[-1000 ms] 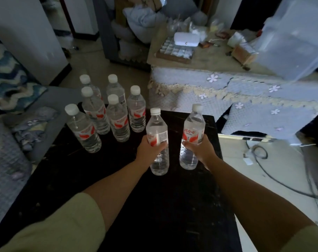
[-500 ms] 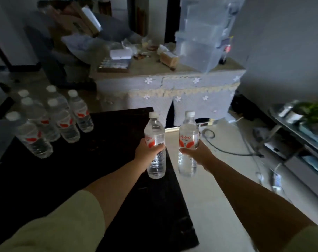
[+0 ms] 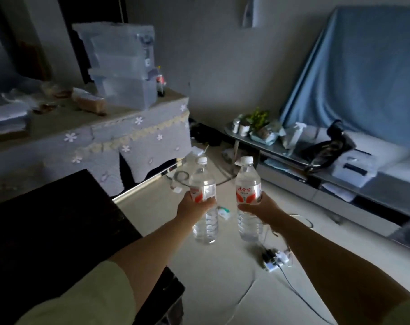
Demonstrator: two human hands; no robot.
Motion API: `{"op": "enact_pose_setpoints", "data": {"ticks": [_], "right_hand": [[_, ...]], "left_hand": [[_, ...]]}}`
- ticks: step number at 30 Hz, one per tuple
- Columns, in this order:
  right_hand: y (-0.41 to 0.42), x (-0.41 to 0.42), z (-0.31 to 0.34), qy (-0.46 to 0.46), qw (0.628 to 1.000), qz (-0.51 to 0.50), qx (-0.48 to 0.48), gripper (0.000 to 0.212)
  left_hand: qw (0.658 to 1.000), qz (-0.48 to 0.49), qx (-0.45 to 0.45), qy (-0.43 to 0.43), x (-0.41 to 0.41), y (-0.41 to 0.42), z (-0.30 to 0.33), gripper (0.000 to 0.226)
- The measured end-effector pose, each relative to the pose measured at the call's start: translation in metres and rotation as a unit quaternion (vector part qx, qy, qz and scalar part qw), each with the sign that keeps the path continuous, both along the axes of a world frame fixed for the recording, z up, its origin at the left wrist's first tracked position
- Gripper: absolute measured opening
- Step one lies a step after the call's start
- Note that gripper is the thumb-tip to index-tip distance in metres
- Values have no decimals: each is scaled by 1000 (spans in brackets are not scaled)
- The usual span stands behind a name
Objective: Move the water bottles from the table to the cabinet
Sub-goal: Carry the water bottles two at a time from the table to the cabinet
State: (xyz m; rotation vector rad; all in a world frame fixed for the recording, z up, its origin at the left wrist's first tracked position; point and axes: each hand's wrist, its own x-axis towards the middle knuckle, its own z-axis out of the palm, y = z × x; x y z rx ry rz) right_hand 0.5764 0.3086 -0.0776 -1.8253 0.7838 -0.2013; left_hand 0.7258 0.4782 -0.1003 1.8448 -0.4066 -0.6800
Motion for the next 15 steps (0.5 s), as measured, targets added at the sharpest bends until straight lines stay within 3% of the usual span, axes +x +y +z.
{"op": "enact_pose_setpoints", "data": {"ticks": [6, 10, 15], "right_hand": [[1, -79, 12, -34, 990, -137, 19, 40], [12, -135, 19, -53, 972, -228, 28, 36], [31, -215, 21, -38, 946, -323, 16, 31]], "left_hand": [[993, -117, -28, -3, -43, -50, 24, 37], [980, -196, -32, -7, -77, -77, 30, 66], [951, -310, -18, -2, -144, -106, 24, 60]]}}
